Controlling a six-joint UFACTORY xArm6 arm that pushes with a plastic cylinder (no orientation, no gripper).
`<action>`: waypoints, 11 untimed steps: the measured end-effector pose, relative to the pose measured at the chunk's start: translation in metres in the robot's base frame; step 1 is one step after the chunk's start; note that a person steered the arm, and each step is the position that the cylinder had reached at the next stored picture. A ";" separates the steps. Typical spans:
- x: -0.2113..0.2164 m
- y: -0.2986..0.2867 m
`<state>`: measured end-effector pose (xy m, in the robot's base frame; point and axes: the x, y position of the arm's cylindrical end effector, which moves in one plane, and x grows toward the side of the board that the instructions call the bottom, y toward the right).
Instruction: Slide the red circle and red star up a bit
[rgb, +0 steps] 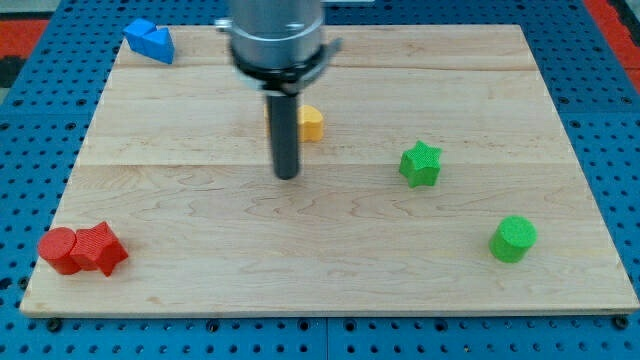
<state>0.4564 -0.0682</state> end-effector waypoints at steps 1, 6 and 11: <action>-0.022 -0.036; 0.051 -0.236; 0.113 -0.106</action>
